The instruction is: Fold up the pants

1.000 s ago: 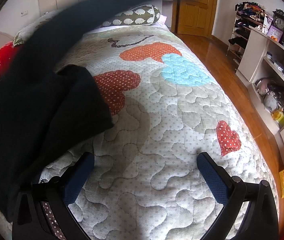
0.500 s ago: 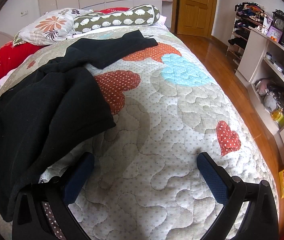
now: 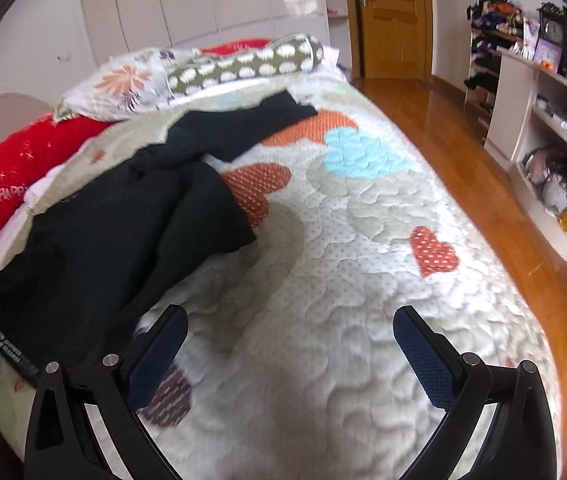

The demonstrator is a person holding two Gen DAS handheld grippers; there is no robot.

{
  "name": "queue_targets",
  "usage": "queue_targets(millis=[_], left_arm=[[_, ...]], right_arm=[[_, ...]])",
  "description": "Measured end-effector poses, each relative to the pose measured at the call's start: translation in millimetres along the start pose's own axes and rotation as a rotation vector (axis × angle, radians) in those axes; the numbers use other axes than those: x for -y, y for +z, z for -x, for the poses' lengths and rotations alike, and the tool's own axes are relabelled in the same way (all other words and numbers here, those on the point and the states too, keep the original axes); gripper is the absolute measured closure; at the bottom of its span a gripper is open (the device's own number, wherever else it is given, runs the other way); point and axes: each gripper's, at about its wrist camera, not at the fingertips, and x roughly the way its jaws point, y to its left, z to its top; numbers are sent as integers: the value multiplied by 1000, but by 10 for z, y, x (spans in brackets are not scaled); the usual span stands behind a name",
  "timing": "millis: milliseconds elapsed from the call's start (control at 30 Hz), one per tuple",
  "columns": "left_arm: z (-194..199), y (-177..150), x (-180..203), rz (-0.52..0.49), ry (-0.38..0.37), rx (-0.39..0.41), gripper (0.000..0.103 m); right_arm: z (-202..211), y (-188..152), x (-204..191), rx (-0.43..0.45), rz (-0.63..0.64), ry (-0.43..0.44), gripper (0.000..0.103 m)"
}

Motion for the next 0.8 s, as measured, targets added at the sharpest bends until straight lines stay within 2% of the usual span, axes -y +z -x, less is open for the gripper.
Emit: queue_targets(millis=[167, 333, 533, 800], left_arm=[[62, -52, 229, -49, 2, 24, 0], [80, -169, 477, -122, 58, 58, 0], [100, -237, 626, -165, 65, 78, 0], [47, -306, 656, -154, 60, 64, 0]], right_arm=[[233, 49, -192, 45, 48, 21, 0], [356, 93, -447, 81, 89, 45, 0], [342, 87, -683, 66, 128, 76, 0], [263, 67, -719, 44, 144, 75, 0]])
